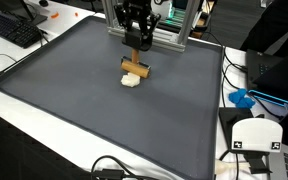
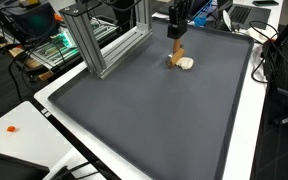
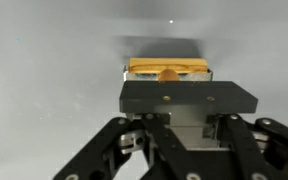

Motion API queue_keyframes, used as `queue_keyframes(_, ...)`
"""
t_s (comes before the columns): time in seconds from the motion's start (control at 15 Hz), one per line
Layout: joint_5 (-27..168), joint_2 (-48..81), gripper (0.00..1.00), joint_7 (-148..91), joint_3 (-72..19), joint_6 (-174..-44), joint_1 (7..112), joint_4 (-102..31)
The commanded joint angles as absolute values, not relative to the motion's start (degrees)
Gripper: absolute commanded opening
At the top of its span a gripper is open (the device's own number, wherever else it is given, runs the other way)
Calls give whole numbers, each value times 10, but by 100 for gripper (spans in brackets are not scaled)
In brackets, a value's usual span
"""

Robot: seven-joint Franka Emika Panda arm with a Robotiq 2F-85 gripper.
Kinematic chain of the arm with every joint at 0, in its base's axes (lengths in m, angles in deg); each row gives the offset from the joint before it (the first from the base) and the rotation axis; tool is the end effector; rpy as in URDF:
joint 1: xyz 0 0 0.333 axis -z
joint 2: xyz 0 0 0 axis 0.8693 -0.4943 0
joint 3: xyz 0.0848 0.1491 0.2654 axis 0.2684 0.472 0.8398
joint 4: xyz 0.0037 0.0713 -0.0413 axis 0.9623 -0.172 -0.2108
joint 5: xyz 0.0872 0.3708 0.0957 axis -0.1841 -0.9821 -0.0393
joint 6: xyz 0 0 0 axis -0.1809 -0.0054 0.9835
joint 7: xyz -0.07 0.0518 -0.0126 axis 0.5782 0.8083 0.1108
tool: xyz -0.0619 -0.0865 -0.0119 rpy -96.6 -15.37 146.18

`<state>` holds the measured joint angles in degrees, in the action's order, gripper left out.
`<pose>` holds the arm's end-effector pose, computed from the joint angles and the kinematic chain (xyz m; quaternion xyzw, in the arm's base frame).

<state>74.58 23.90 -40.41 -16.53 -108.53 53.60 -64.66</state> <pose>0.5559 0.1263 0.3439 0.9989 0.0086 0.0370 0.0278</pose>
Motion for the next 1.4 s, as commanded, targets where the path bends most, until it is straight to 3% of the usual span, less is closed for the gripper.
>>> queue_keyframes(0.0, 737, 249, 22, -389, -168, -1118, 531, -654)
queue_keyframes(1.33, 716, 210, 22, -102, -137, -1191, 532, -640)
